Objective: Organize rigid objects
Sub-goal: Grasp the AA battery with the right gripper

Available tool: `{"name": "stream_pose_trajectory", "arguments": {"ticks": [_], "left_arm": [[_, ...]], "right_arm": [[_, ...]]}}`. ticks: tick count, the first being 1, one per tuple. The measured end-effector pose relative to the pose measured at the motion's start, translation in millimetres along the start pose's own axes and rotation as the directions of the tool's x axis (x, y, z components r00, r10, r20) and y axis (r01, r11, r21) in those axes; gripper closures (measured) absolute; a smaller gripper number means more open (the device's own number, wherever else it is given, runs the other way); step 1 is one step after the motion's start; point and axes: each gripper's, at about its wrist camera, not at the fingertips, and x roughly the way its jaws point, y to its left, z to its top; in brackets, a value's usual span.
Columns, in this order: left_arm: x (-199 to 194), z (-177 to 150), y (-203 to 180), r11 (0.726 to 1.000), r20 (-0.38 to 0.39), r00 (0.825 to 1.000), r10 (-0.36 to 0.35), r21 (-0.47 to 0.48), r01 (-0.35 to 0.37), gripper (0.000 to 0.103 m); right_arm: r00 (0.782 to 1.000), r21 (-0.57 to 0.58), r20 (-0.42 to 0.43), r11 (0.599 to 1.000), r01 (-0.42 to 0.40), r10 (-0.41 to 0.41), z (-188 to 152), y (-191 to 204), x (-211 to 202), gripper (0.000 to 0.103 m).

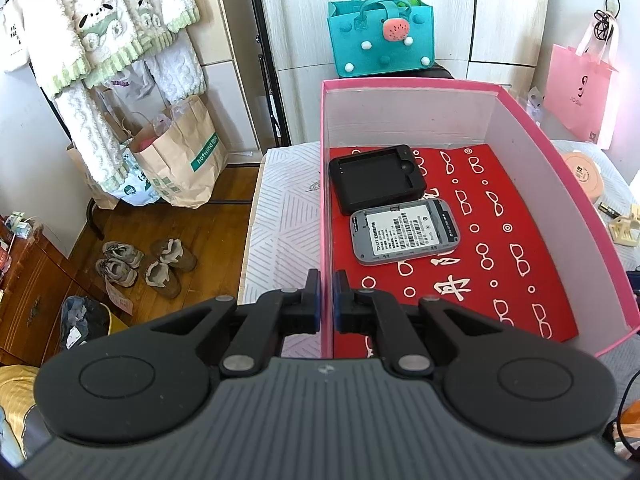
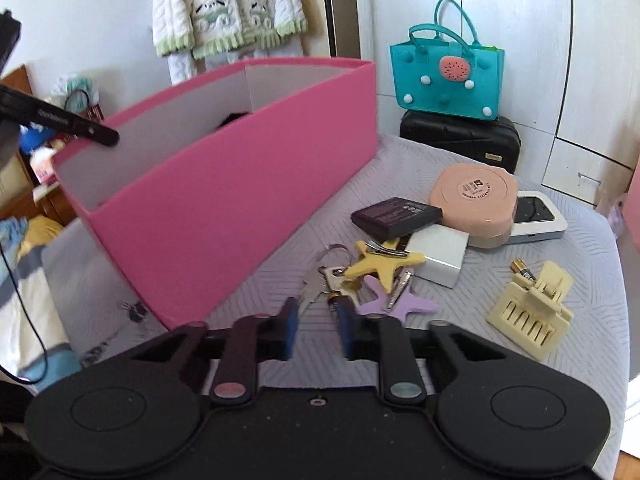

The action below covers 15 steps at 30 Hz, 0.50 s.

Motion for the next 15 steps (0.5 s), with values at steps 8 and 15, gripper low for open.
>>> {"name": "stream_pose_trajectory", "arguments": {"ticks": [8, 15], "left_arm": [[1.4, -0.3, -0.7, 1.0, -0.002, 1.0, -0.006, -0.005, 0.006, 0.097], [2.0, -0.3, -1.0, 1.0, -0.002, 1.0, -0.007, -0.004, 0.007, 0.097]], "right_arm": [[0.998, -0.058, -0.028, 0.997, 0.055, -0.057, -3.7, 3.5, 9.4, 0.081], [0.996, -0.013, -0.066, 0.998, 0.062, -0.063, 0.3, 5.8, 6.7, 0.091]]}}
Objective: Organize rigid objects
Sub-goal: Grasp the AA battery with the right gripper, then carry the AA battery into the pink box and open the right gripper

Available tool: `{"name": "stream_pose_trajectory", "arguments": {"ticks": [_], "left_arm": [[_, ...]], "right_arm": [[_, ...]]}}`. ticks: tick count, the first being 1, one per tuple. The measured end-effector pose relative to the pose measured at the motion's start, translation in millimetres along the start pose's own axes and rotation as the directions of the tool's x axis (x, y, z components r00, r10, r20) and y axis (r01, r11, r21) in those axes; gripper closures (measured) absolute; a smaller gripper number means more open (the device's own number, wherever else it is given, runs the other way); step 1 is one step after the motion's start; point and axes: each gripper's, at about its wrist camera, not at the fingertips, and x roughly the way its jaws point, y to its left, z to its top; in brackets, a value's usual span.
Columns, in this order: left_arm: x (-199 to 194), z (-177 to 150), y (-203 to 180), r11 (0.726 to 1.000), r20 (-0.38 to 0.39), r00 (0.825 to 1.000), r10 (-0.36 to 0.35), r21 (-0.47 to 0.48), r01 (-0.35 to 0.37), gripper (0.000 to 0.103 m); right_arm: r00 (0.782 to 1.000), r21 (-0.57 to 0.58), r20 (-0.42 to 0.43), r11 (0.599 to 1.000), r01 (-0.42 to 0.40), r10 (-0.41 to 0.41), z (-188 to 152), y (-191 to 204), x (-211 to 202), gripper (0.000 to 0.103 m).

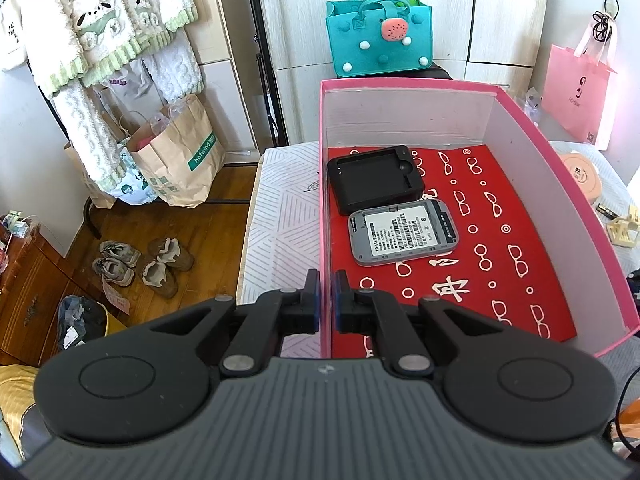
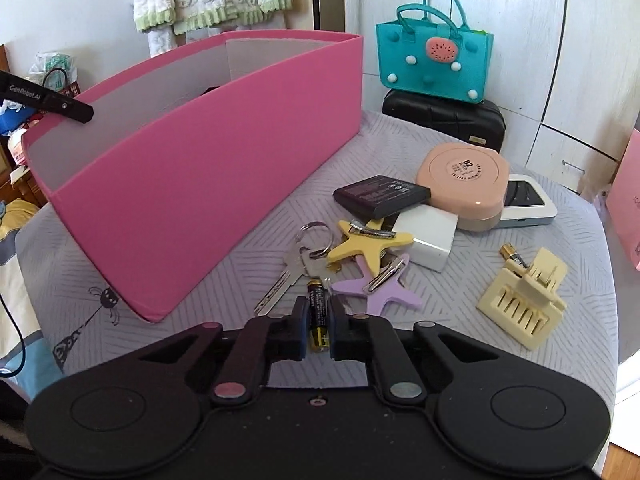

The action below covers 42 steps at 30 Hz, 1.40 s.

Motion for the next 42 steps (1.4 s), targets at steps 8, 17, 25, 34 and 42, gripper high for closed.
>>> {"name": "stream_pose_trajectory", "arguments": {"ticks": [8, 17, 25, 34, 42], "left_arm": [[0, 1, 0, 1.0, 0.0, 1.0, 0.002, -0.001, -0.002, 0.097], [1, 0, 0, 1.0, 0.0, 1.0, -0.004, -0.008, 0.004, 0.097], [-2, 5, 11, 1.0, 0.006, 1.0, -0.02, -0.014, 0.02, 0.098], [2, 3, 5, 1.0, 0.007, 1.0, -0.002, -0.015, 0.002, 0.099], [1, 1, 4, 0.999, 0.006, 1.0, -0.001, -0.033, 0.001, 0.098]], "right_arm": [[1.0, 0.021, -0.002, 1.0, -0.016, 0.016, 0, 0, 4, 0.089], [0.999, 0.05, 0.037, 0.998, -0.037, 0.035, 4, -6, -10, 0.091], [0.982, 0.01, 0.184, 0.999, -0.036, 0.033, 52, -1, -57, 0.091], [0.938, -0.084, 0.215, 0.962, -0.259, 0.271, 125, 33, -57, 0.091], [0.981, -0.094, 0.039, 0.978, -0.185, 0.19, 169, 51, 25, 0.091]]}}
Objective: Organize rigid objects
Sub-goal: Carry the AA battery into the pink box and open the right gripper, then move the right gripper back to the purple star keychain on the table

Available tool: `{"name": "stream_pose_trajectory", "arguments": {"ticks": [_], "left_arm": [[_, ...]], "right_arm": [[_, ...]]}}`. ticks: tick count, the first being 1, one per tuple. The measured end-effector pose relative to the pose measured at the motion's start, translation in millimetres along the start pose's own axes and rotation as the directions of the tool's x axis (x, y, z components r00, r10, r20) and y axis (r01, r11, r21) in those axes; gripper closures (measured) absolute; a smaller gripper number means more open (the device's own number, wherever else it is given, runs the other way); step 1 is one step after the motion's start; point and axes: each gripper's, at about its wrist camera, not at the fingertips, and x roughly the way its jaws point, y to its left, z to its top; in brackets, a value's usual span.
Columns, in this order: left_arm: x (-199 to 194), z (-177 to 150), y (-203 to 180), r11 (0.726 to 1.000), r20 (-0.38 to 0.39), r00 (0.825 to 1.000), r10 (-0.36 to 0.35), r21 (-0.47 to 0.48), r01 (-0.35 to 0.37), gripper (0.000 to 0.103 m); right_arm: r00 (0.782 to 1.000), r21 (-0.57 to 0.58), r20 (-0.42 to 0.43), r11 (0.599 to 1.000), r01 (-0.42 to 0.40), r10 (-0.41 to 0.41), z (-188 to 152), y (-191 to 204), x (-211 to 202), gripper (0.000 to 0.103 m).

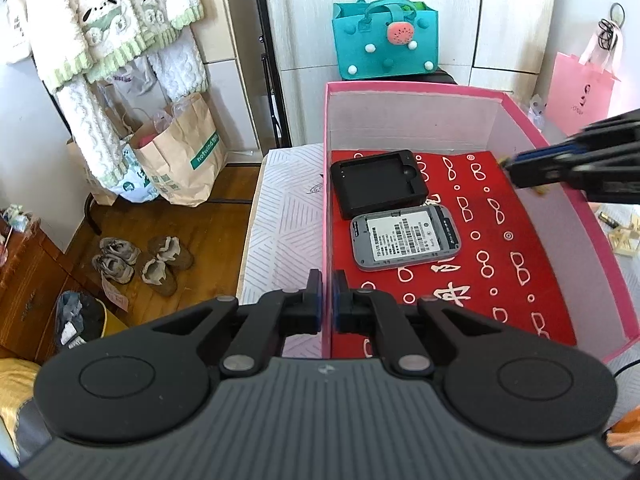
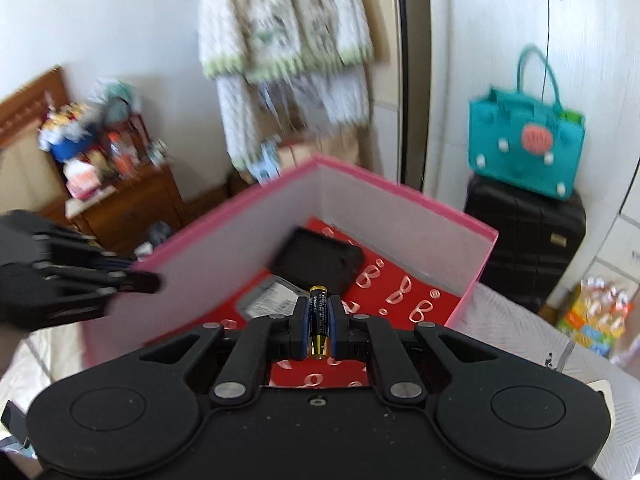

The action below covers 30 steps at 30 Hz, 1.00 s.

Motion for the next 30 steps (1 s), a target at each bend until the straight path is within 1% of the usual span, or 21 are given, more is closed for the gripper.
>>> {"name": "stream_pose_trajectory", "arguments": {"ticks": [3, 5, 7, 8, 11, 14, 20, 22, 25, 28, 30], "left_arm": [[-3, 1, 0, 1.0, 0.015, 1.0, -0.012, -0.008, 0.012, 0.098], [-3, 1, 0, 1.0, 0.014, 1.0, -0.012, -0.012, 0.012, 0.098], [-2, 1, 2, 1.0, 0.008, 1.0, -0.019, -0.021, 0.019, 0.098], [-2, 1, 3, 0.999, 0.007, 1.0, -0.022, -0.023, 0.022, 0.098], [-2, 0, 4, 0.999, 0.008, 1.0, -0.027, -0.024, 0.027, 0.098], [-2, 1, 4, 0.999, 0.003, 1.0, -0.028, -0.022, 0.028, 0.098], [0, 3, 1, 0.999, 0.01, 1.0, -0.022, -0.028, 0.022, 0.098], [0, 3, 1, 0.999, 0.011, 1.0, -0.02, -0.029, 0.021, 0.098], [-1, 3, 2, 0.999, 0.013, 1.0, -0.02, -0.033, 0.02, 0.098], [-1, 3, 1, 0.999, 0.014, 1.0, -0.017, -0.032, 0.017, 0.098], [-1, 4, 1, 0.999, 0.016, 1.0, -0.014, -0.032, 0.014, 0.097]], "right_arm": [[0.998, 0.035, -0.057, 0.999, -0.005, 0.007, 12, -14, 24, 0.091], [0.996, 0.08, -0.085, 0.997, -0.017, 0.024, 19, -23, 39, 0.091], [0.995, 0.115, -0.104, 0.993, 0.002, 0.011, 23, -29, 50, 0.09], [0.994, 0.143, -0.106, 0.99, 0.014, 0.002, 25, -32, 55, 0.086], [0.997, 0.212, -0.071, 0.977, -0.014, 0.03, 24, -42, 52, 0.086], [0.999, 0.235, -0.029, 0.971, -0.032, 0.04, 20, -48, 36, 0.085], [0.997, 0.241, 0.071, 0.969, -0.055, 0.039, 11, -56, -19, 0.083], [0.995, 0.234, 0.093, 0.971, -0.042, 0.021, 10, -57, -35, 0.082], [0.994, 0.221, 0.107, 0.975, -0.017, -0.007, 0, -60, -57, 0.081], [0.994, 0.227, 0.103, 0.974, 0.013, -0.037, -17, -64, -74, 0.08], [0.993, 0.222, 0.104, 0.974, 0.03, -0.055, -31, -64, -83, 0.077]]}}
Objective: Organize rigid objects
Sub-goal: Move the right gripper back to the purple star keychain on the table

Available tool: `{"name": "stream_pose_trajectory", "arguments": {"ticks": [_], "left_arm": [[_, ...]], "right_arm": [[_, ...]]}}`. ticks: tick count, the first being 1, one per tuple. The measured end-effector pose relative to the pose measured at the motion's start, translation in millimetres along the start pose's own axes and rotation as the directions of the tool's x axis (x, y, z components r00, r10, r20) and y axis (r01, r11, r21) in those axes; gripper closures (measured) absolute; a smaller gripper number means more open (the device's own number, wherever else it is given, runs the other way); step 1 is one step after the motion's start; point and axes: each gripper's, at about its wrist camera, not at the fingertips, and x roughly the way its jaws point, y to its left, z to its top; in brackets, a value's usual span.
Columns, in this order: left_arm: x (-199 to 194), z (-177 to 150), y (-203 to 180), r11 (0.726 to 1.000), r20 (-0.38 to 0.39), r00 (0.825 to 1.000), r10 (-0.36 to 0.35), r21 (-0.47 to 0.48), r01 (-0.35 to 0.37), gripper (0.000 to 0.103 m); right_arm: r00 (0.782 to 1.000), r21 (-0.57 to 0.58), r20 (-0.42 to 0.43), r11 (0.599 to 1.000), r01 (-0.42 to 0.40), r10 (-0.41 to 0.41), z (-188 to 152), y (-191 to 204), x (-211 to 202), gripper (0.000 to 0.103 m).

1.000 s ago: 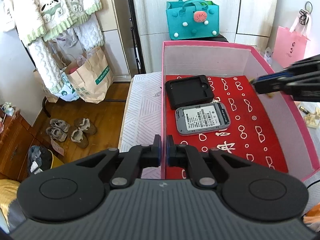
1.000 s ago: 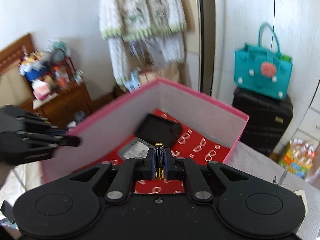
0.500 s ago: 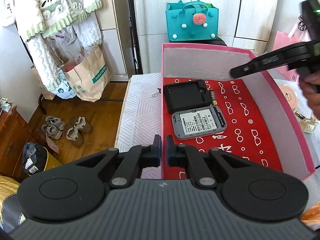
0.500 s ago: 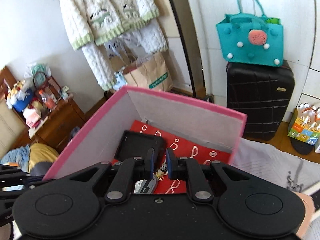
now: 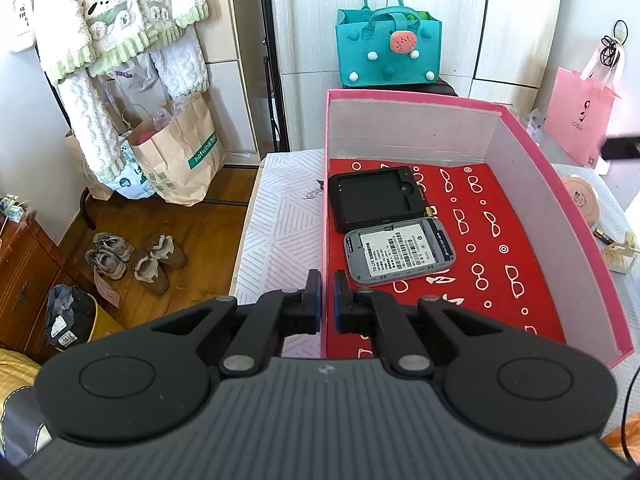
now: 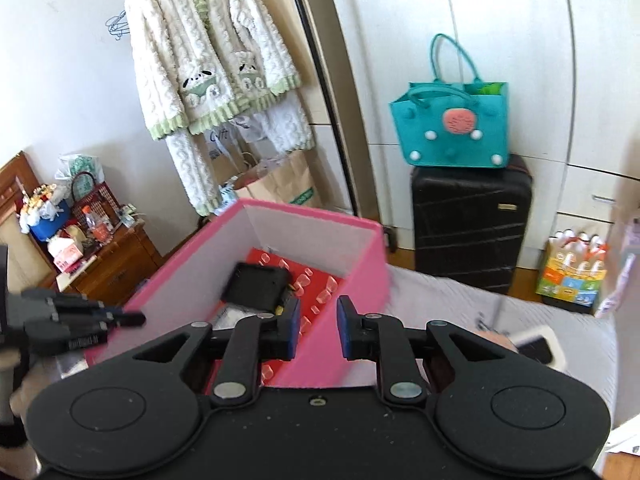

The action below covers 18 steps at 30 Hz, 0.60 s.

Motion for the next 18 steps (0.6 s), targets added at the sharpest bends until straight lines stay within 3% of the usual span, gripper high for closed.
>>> {"name": "stream_pose_trajectory", "arguments": {"ticks": [10, 18], "left_arm": [[-2, -1, 0, 1.0, -0.005, 1.0, 0.01, -0.023, -0.01, 0.097], [-5, -2, -1, 1.0, -0.009, 1.0, 0.013, -0.027, -0.013, 0.097]], "right_arm": [[0.999, 0.016, -0.027, 0.999, 0.034, -0.033, -68, -23, -7, 0.073], [0.996, -0.023, -0.051, 0.997, 0.069, -0.07, -108, -29, -2, 0.061]]}}
